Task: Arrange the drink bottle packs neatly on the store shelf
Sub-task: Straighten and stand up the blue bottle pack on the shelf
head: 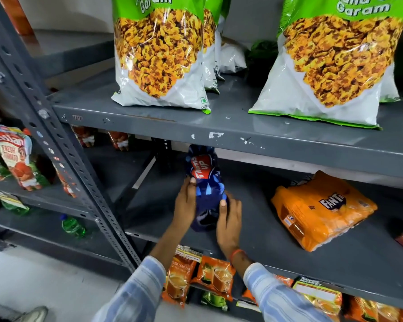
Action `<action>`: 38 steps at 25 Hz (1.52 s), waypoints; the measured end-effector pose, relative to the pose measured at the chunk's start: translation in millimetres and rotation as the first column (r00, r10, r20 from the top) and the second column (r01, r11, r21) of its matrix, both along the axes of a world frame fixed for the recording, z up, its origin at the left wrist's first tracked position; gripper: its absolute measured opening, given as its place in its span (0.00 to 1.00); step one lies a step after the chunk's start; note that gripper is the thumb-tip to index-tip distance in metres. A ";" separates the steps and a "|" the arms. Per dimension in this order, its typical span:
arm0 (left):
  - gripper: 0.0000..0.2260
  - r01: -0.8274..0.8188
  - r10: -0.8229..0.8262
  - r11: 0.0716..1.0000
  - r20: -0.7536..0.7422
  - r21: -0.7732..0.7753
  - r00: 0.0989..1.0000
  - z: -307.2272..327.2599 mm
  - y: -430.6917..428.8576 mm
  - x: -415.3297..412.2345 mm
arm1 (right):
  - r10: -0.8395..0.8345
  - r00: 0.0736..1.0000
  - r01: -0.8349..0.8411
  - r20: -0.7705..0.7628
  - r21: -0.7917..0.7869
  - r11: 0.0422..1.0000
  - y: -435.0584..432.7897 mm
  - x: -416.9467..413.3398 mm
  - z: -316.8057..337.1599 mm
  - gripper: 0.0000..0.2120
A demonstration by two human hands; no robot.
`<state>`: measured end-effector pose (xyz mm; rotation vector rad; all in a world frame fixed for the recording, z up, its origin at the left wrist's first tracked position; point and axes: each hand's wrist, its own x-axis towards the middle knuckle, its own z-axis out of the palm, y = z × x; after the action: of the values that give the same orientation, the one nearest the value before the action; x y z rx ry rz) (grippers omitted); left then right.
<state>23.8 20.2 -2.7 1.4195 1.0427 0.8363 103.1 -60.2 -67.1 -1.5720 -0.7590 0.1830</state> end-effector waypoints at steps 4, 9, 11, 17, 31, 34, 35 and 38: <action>0.21 -0.089 0.089 0.996 -0.020 -0.031 0.996 16.8 31.5 -28.0 | 0.079 0.992 -0.069 0.099 -0.094 0.993 7.4 -31.1 -8.6 0.16; 0.43 -0.212 0.287 0.939 -0.277 0.270 0.917 -1.7 -20.7 0.1 | -0.102 0.988 0.107 0.119 -0.038 0.994 31.6 8.0 24.4 0.11; 0.45 -0.186 0.272 0.942 -0.311 0.281 0.910 -1.2 -21.0 0.0 | -0.199 0.980 0.199 0.016 -0.180 0.963 46.9 35.6 40.0 0.17; 0.33 0.112 -0.054 0.962 -0.229 0.250 0.972 1.6 50.1 -63.0 | 0.123 0.930 -0.183 -0.348 -0.146 0.972 60.3 73.1 61.8 0.24; 0.19 0.059 -0.029 0.962 -0.116 0.268 0.993 -20.5 52.7 -133.5 | 0.163 0.928 -0.189 -0.334 -0.046 0.981 5.8 -47.9 50.7 0.36; 0.21 0.053 -0.030 0.975 -0.111 0.213 0.993 -15.4 47.0 -135.5 | 0.149 0.919 -0.181 -0.366 -0.055 0.982 6.9 -51.4 52.2 0.36; 0.24 0.043 -0.019 0.978 -0.118 0.205 0.993 -12.3 42.5 -134.6 | 0.152 0.917 -0.183 -0.370 -0.052 0.982 6.9 -51.9 53.2 0.36; 0.42 0.014 0.130 0.923 -0.347 0.384 0.929 -5.0 16.8 -122.0 | 0.141 0.919 -0.165 -0.368 -0.036 0.986 4.3 -50.0 53.2 0.33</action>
<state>-98.2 37.0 -7.8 1.9398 1.2554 0.8682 53.1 -55.9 -13.9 -1.4826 -0.5854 0.6042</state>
